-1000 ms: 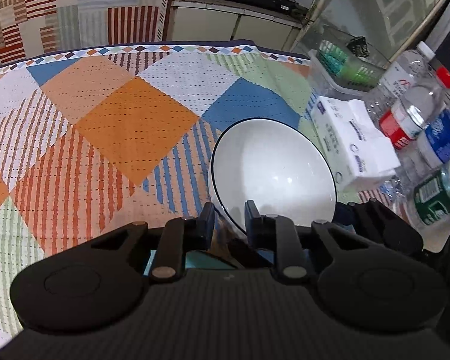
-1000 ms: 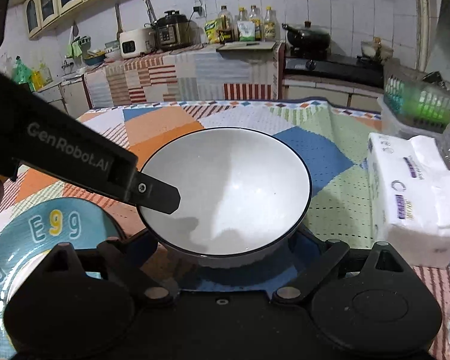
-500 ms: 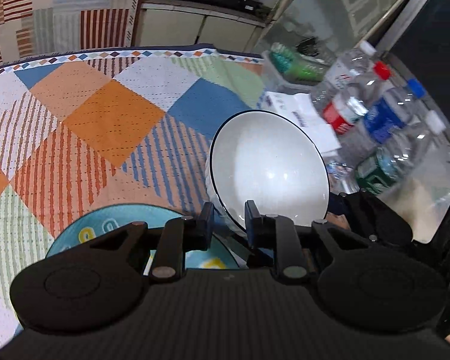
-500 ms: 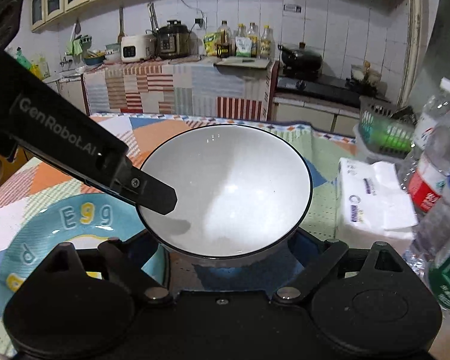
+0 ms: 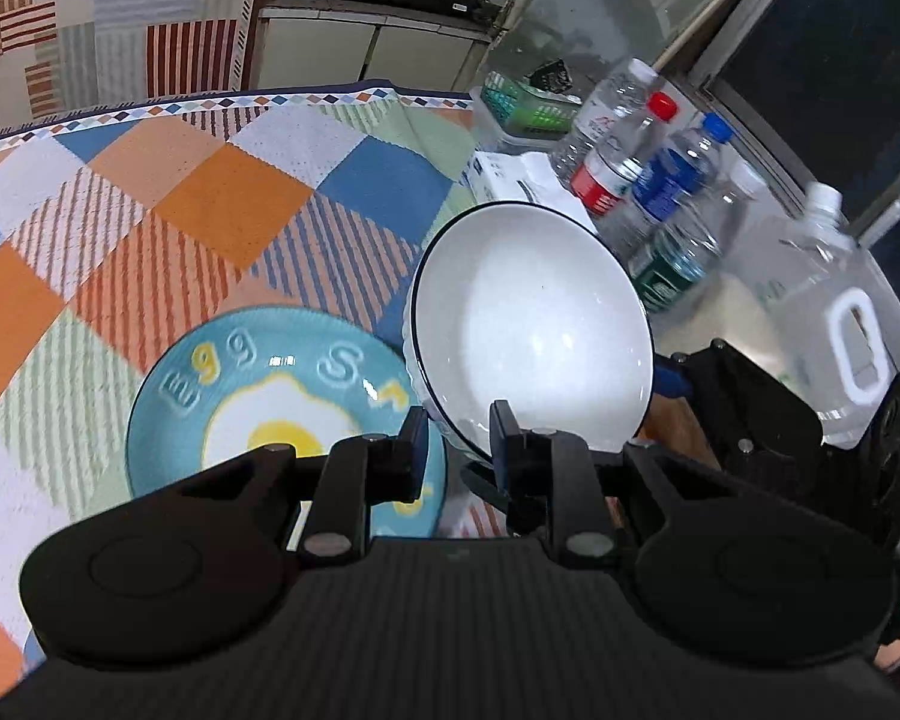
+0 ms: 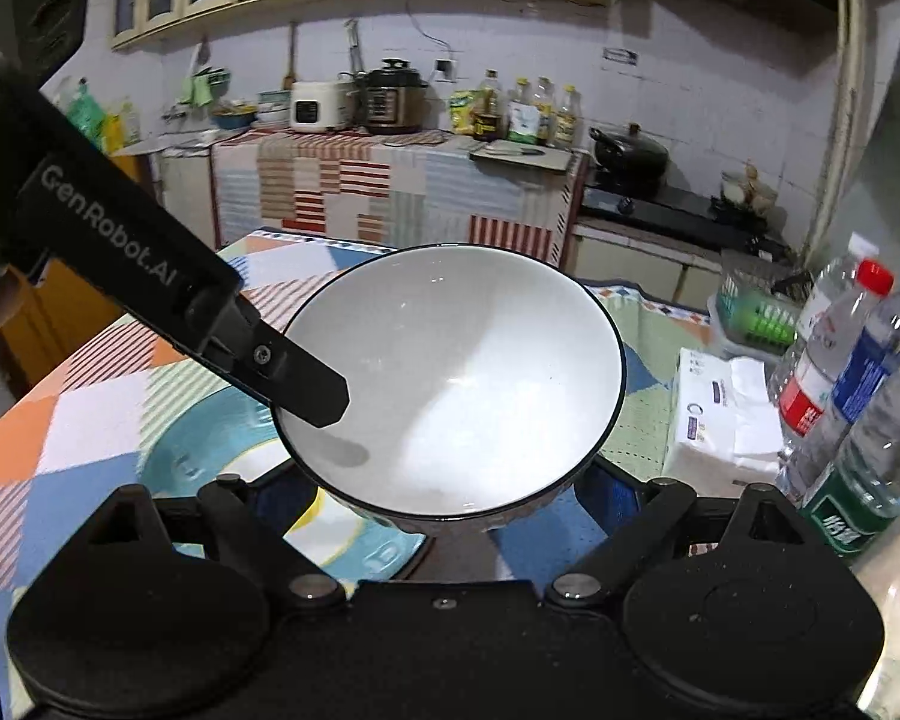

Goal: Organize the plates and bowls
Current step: 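Lift the third bowl with both grippers and lower it onto the bowl stack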

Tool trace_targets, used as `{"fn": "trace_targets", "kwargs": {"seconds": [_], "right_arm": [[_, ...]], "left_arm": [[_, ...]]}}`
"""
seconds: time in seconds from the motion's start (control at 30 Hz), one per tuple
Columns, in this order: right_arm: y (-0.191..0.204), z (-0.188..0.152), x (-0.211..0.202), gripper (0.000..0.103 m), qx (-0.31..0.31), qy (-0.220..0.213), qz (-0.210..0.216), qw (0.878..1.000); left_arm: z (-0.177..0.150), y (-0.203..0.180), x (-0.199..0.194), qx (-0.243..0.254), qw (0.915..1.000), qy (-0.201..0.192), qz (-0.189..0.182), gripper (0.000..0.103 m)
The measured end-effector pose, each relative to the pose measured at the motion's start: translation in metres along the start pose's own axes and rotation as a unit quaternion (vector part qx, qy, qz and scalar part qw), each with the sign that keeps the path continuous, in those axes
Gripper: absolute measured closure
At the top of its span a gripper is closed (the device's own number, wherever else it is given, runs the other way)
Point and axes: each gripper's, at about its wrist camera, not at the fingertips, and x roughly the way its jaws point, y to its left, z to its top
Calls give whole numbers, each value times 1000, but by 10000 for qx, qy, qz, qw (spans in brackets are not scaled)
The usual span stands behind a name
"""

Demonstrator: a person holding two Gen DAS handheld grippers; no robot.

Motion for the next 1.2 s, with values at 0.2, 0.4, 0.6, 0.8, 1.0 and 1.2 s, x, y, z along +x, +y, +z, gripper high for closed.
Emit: {"fn": "trace_targets", "kwargs": {"seconds": [0.2, 0.4, 0.6, 0.8, 1.0, 1.2], "right_arm": [[32, -5, -38, 9, -221, 43, -45, 9997], [53, -14, -70, 9, -79, 132, 103, 9998], [70, -35, -91, 9, -69, 163, 214, 9996], [80, -58, -88, 9, -233, 426, 376, 9981], [91, -79, -85, 9, -362, 689, 565, 9954], [99, -85, -84, 9, -782, 851, 505, 9920]], "left_arm": [[-29, -14, -39, 243, 9996, 84, 119, 84], [-59, -18, -68, 272, 9995, 164, 78, 84], [-89, -17, -78, 250, 9993, 275, -86, 84], [-115, -9, -60, 105, 9980, 621, -73, 83], [-133, 2, -48, -99, 9953, 945, -158, 83], [-145, 2, -39, -169, 9947, 1011, -97, 83]]}}
